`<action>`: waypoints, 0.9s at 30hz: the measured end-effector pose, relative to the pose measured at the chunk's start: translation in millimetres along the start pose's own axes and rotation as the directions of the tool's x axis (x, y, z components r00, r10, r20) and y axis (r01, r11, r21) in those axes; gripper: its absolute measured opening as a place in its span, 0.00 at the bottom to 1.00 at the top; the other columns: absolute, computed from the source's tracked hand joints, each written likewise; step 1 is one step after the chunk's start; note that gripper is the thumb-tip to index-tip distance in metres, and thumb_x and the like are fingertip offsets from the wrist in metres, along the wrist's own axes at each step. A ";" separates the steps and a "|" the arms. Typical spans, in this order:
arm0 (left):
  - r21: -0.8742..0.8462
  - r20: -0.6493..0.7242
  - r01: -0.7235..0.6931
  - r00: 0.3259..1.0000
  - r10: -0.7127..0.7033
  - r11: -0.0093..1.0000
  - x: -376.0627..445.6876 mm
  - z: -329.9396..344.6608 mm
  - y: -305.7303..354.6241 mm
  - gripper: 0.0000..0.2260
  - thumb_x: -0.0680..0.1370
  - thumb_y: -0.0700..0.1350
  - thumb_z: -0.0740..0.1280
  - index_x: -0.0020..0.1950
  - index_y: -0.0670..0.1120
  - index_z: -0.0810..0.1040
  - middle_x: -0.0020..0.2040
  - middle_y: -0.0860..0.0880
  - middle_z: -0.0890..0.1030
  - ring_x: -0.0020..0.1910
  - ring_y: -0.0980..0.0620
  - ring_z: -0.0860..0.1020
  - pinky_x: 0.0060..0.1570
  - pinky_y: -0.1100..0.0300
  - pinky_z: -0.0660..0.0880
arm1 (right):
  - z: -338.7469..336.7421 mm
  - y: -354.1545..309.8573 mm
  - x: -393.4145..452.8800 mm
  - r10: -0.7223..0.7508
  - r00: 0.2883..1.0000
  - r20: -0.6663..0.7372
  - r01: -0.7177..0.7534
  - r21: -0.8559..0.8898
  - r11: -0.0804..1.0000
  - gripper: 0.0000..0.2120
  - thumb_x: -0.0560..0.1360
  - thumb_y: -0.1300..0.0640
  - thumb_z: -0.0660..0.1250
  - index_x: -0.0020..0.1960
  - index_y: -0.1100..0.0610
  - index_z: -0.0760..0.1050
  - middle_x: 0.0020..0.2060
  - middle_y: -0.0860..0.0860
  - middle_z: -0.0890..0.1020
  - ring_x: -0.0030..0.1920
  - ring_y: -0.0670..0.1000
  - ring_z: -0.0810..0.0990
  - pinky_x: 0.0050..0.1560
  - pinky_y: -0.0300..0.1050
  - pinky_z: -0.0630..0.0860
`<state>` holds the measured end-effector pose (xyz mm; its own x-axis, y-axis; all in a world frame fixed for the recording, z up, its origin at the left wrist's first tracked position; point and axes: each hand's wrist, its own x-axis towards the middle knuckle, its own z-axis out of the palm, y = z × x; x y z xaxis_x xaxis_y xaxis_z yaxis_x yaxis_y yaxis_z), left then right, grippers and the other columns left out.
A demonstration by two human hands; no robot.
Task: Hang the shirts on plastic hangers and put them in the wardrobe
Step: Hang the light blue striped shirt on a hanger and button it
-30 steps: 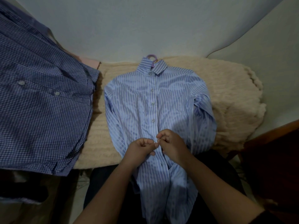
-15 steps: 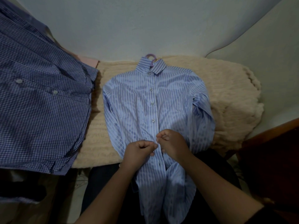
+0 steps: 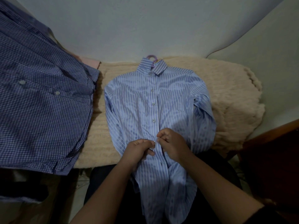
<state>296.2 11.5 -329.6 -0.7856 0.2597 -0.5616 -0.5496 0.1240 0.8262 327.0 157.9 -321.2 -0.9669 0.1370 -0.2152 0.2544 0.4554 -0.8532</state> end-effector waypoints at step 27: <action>0.556 -0.288 -0.297 0.808 0.515 0.777 21.2 -31.0 40.6 0.15 0.78 0.52 0.67 0.36 0.44 0.80 0.30 0.45 0.80 0.32 0.49 0.79 0.38 0.51 0.74 | -52.6 -3.4 42.0 -0.021 0.900 -0.436 0.047 0.048 0.998 0.09 0.73 0.60 0.66 0.53 0.56 0.73 0.43 0.56 0.80 0.45 0.59 0.80 0.47 0.48 0.75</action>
<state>248.4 -7.7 -309.3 -0.9991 -0.0021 -0.0416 -0.0358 0.5516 0.8333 286.5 208.4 -302.4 -0.8672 0.4969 0.0316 0.2076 0.4185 -0.8842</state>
